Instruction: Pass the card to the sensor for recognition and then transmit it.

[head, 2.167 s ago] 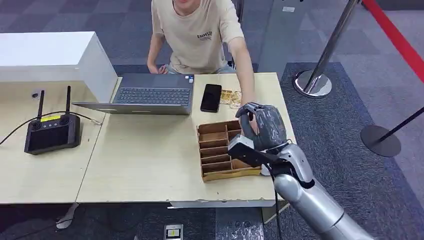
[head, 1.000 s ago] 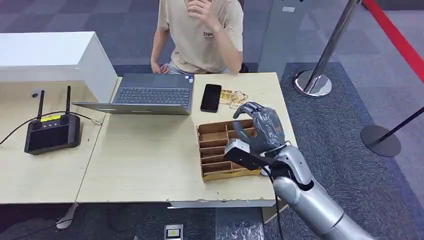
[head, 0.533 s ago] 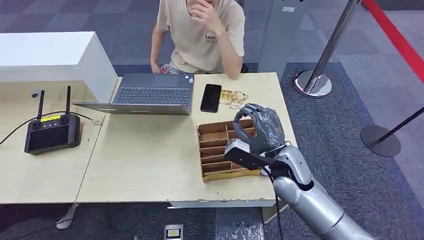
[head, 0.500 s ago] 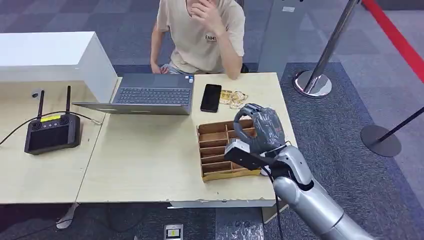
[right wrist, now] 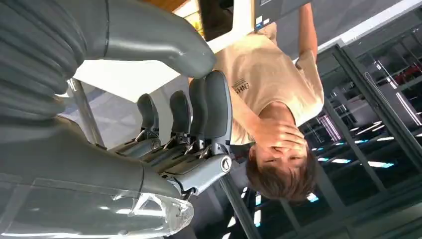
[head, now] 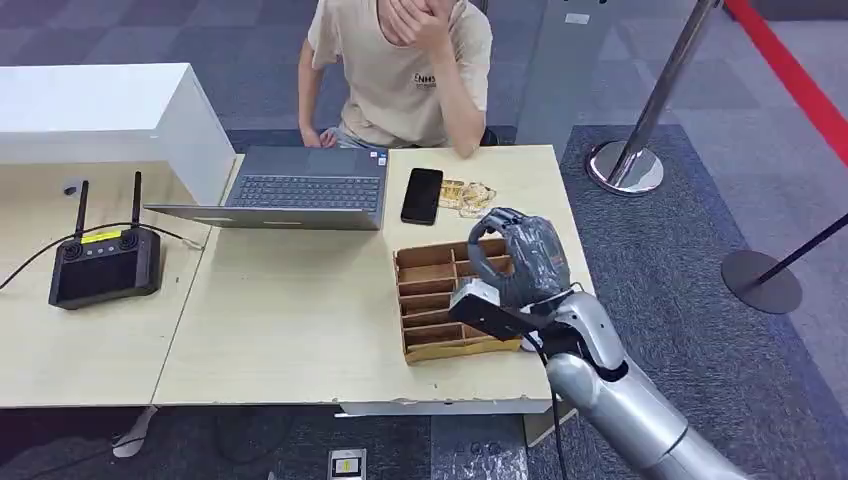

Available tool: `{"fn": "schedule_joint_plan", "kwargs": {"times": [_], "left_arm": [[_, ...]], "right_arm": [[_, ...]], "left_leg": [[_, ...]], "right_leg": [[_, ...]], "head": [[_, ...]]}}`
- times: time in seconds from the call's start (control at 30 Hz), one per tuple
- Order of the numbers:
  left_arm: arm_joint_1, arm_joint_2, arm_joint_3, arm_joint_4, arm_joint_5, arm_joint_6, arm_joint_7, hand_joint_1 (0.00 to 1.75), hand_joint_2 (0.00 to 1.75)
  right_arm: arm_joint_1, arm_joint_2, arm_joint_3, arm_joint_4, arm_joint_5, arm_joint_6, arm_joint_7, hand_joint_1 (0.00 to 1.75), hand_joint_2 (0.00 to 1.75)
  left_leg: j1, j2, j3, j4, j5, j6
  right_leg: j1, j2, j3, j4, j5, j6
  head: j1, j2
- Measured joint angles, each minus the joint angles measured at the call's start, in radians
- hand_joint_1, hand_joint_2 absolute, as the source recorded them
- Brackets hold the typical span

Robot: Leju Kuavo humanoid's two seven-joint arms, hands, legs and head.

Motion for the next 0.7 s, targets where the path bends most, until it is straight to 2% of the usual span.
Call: {"fn": "schedule_joint_plan", "kwargs": {"times": [0.1, 0.2, 0.4, 0.5, 0.6, 0.7], "left_arm": [[0.000, 0.000, 0.000, 0.000, 0.000, 0.000, 0.000, 0.00, 1.75], [0.000, 0.000, 0.000, 0.000, 0.000, 0.000, 0.000, 0.00, 1.75], [0.000, 0.000, 0.000, 0.000, 0.000, 0.000, 0.000, 0.00, 1.75], [0.000, 0.000, 0.000, 0.000, 0.000, 0.000, 0.000, 0.00, 1.75], [0.000, 0.000, 0.000, 0.000, 0.000, 0.000, 0.000, 0.00, 1.75], [0.000, 0.000, 0.000, 0.000, 0.000, 0.000, 0.000, 0.00, 1.75]], "right_arm": [[0.000, 0.000, 0.000, 0.001, 0.000, 0.000, 0.000, 1.15, 1.75], [0.000, 0.000, 0.000, 0.002, 0.000, 0.000, 0.000, 1.03, 1.75], [0.000, 0.000, 0.000, 0.002, 0.000, 0.000, 0.000, 1.01, 1.75], [0.000, 0.000, 0.000, 0.002, 0.000, 0.000, 0.000, 0.82, 1.75], [0.000, 0.000, 0.000, 0.002, 0.000, 0.000, 0.000, 0.87, 1.75], [0.000, 0.000, 0.000, 0.007, -0.001, 0.001, 0.000, 1.43, 1.75]], "left_leg": [[0.000, 0.000, 0.000, 0.000, 0.000, 0.000], [0.000, 0.000, 0.000, 0.000, 0.000, 0.000], [0.000, 0.000, 0.000, 0.000, 0.000, 0.000], [0.000, 0.000, 0.000, 0.000, 0.000, 0.000], [0.000, 0.000, 0.000, 0.000, 0.000, 0.000], [0.000, 0.000, 0.000, 0.000, 0.000, 0.000]], "right_leg": [[0.000, 0.000, 0.000, 0.000, 0.000, 0.000], [0.000, 0.000, 0.000, 0.000, 0.000, 0.000], [0.000, 0.000, 0.000, 0.000, 0.000, 0.000], [0.000, 0.000, 0.000, 0.000, 0.000, 0.000], [0.000, 0.000, 0.000, 0.000, 0.000, 0.000], [0.000, 0.000, 0.000, 0.000, 0.000, 0.000]], "head": [[0.000, 0.000], [0.000, 0.000], [0.000, 0.000], [0.000, 0.000], [0.000, 0.000], [0.000, 0.000]]}}
